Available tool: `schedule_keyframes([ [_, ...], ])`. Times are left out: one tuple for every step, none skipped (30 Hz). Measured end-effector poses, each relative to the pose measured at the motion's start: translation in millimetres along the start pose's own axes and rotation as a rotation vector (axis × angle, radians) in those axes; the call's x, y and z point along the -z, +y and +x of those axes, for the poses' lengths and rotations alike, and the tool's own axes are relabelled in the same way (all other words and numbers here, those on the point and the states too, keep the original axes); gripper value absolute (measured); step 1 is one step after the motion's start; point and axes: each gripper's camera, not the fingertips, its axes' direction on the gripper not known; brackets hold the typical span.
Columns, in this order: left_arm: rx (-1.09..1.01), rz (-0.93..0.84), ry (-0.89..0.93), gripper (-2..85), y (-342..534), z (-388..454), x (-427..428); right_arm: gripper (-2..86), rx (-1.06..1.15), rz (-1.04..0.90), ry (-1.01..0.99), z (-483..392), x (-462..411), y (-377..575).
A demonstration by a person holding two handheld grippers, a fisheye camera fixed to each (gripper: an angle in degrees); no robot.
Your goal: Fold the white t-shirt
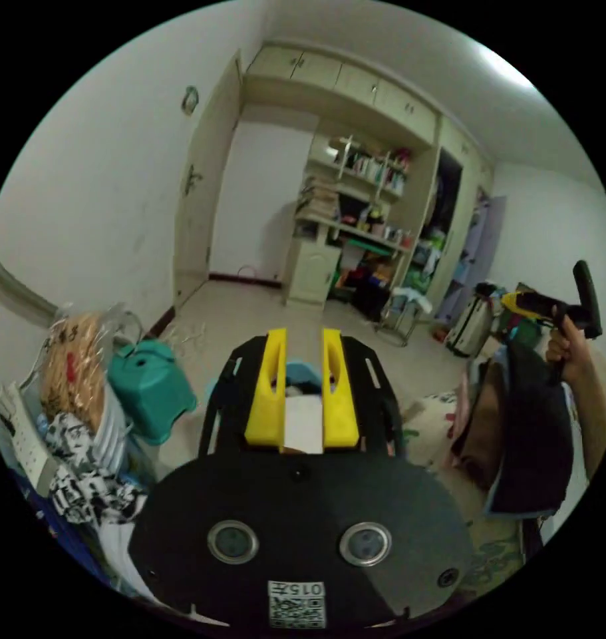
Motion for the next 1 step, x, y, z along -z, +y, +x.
schedule_keyframes([
  [-0.015, 0.054, 0.078, 4.8, -3.8, 33.4, -1.8, 0.8, 0.005, 0.084, 0.121, 27.4, 47.2, 33.5],
])
